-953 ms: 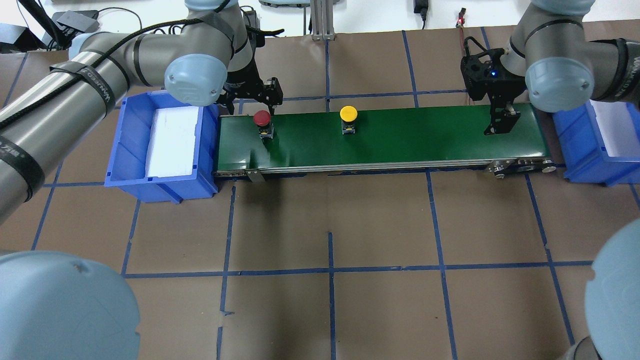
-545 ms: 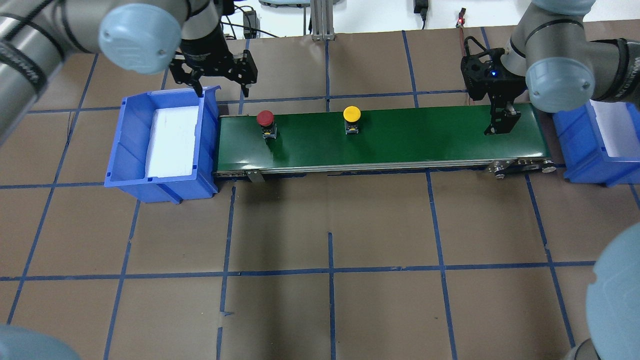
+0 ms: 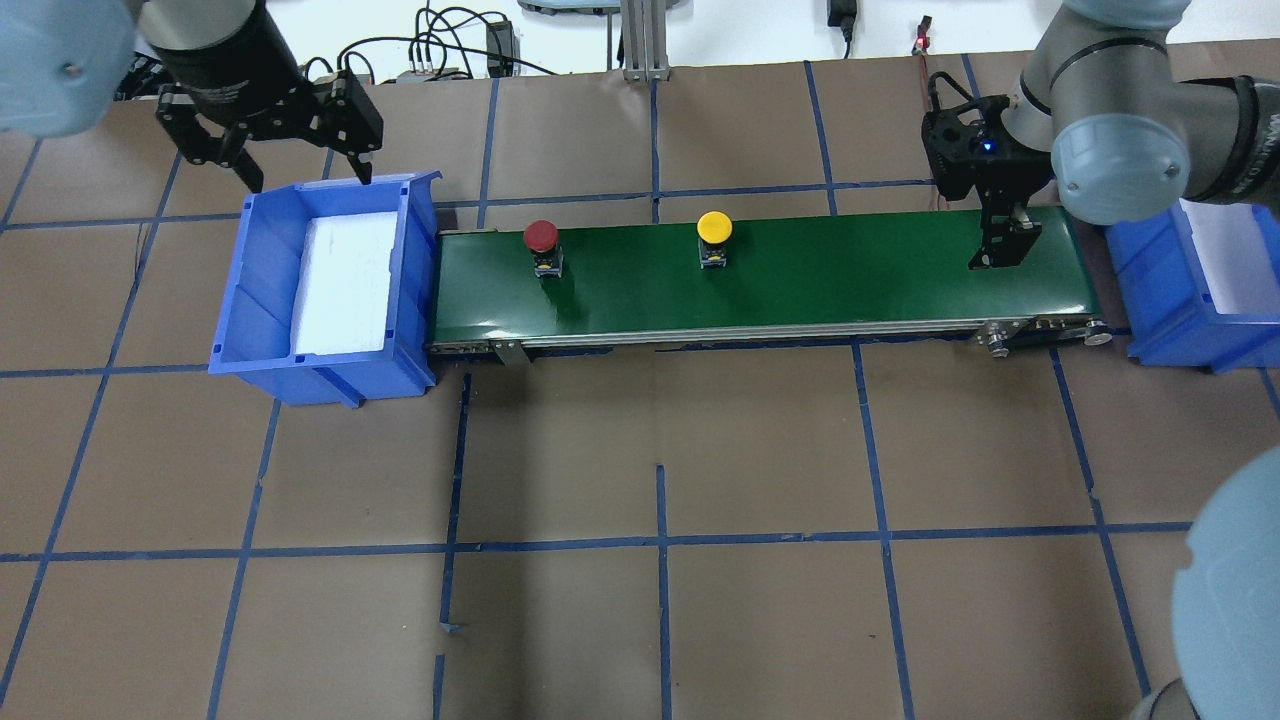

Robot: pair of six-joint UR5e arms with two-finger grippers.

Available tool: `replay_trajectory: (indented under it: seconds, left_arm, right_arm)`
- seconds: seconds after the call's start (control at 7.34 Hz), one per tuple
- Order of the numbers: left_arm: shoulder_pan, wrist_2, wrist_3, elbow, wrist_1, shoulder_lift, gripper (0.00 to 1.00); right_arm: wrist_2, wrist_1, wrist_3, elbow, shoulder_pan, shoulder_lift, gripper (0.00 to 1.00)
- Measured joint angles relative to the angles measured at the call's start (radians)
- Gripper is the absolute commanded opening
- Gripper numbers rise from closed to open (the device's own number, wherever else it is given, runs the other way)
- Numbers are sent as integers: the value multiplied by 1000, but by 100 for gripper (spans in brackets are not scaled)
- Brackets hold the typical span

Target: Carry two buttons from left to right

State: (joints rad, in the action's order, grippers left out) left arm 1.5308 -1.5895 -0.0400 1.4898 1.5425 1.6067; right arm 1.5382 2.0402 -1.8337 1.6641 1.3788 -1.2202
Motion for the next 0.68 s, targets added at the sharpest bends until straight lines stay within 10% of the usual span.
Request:
replay_trajectory:
  seconds: [0.68]
  left_arm:
    - [22, 37, 3, 21, 75, -32, 100]
  right_arm:
    - [-2, 1, -6, -5, 2, 3, 99]
